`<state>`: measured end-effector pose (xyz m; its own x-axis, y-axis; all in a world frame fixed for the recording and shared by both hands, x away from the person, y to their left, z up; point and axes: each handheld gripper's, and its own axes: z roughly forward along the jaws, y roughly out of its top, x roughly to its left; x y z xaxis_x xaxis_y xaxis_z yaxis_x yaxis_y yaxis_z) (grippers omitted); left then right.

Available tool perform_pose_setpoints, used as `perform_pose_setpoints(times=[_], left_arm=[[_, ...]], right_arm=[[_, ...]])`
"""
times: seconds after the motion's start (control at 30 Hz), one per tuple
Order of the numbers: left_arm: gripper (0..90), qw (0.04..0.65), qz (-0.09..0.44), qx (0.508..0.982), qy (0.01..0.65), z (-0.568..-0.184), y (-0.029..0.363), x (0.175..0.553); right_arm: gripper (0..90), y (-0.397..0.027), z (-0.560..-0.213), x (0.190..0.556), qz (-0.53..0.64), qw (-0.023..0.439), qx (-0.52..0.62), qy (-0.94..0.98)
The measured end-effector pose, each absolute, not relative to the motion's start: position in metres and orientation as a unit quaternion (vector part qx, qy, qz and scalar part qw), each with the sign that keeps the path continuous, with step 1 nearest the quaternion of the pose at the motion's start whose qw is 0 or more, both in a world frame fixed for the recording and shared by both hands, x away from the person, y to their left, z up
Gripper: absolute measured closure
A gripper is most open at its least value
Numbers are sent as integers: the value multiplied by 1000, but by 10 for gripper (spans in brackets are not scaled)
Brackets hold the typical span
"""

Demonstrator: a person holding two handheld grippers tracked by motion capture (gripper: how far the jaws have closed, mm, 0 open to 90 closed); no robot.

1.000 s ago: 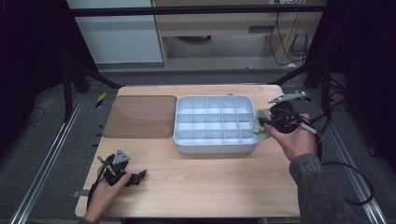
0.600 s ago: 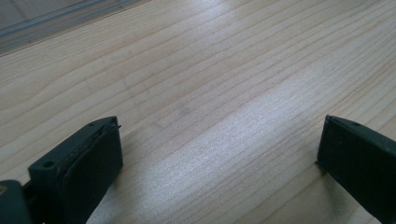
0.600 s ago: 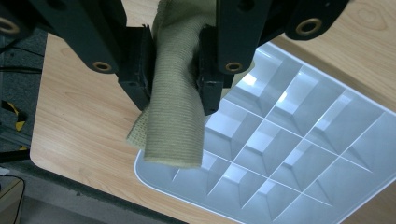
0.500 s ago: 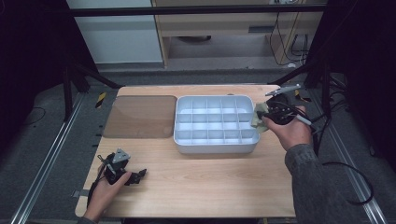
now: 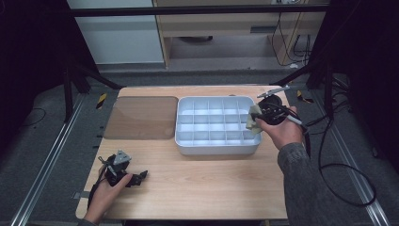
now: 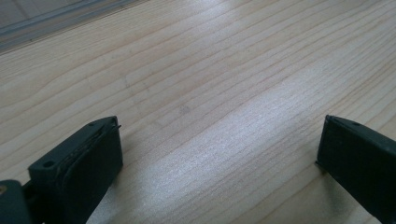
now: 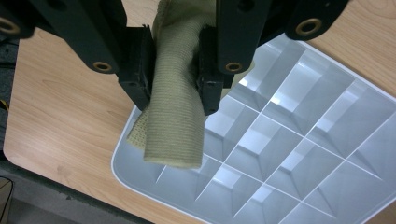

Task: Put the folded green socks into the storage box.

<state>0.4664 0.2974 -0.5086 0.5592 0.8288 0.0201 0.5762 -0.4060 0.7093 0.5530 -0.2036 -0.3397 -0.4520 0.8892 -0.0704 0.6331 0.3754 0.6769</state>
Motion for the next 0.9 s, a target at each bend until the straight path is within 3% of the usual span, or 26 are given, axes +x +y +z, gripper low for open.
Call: perform_pose_setpoints(times=[0.9], left_arm=[[0, 334, 190, 817, 430, -509, 297, 466]], right_arm=[[711, -196, -366, 561, 264, 215, 475, 811]])
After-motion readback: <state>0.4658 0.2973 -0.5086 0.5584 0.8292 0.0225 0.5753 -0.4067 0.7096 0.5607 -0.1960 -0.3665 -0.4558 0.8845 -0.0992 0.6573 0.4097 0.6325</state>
